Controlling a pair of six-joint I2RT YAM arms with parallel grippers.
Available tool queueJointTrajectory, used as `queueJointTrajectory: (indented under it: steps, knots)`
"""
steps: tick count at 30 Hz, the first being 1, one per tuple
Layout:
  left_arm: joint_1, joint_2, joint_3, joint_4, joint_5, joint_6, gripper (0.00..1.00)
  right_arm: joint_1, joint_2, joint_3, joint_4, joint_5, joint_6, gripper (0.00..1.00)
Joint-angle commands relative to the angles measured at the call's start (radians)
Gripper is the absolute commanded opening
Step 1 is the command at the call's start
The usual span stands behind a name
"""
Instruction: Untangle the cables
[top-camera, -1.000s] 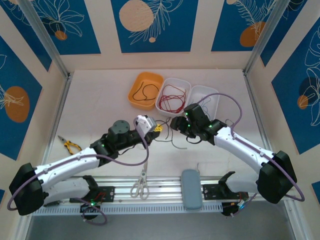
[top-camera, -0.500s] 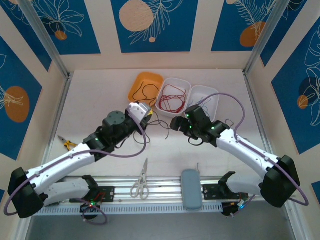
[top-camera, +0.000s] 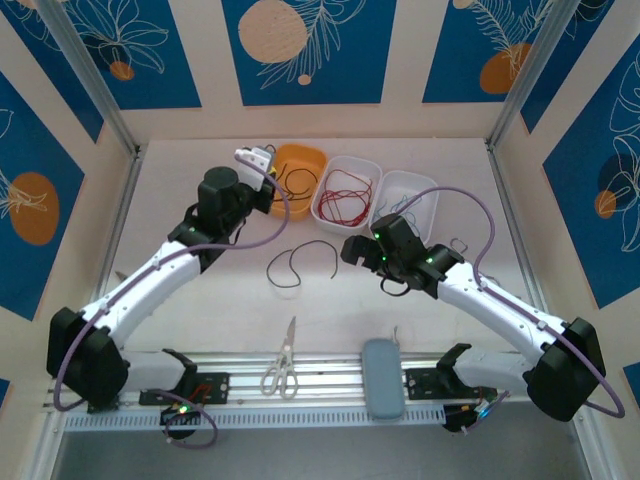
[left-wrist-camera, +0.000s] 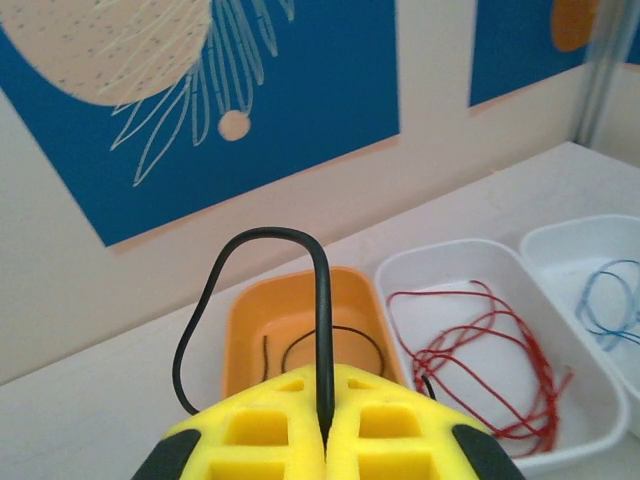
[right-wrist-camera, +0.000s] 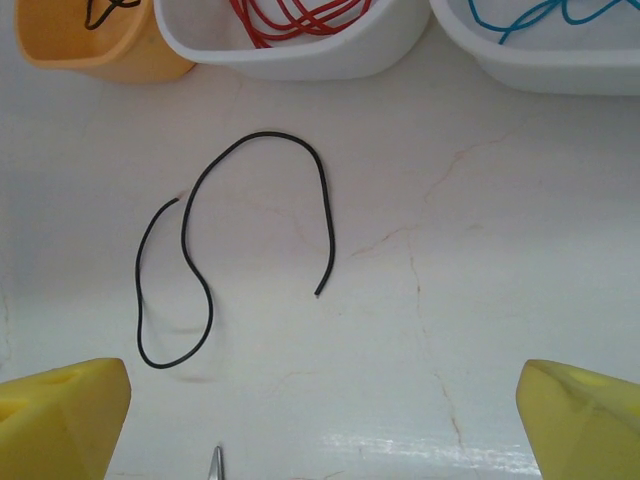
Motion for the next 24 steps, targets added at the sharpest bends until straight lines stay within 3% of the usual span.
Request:
queueJointTrajectory:
  steps: [1, 24]
  knots:
    - [0.031, 0.062, 0.066, 0.037, -0.001, -0.001, 0.0, 0.006, -0.034, 0.024, -0.033, 0.037, -0.005, 0.99]
    - [0.067, 0.599, 0.517, 0.042, -0.062, 0.088, 0.0, -0.003, -0.085, 0.014, -0.061, 0.088, 0.018, 0.99]
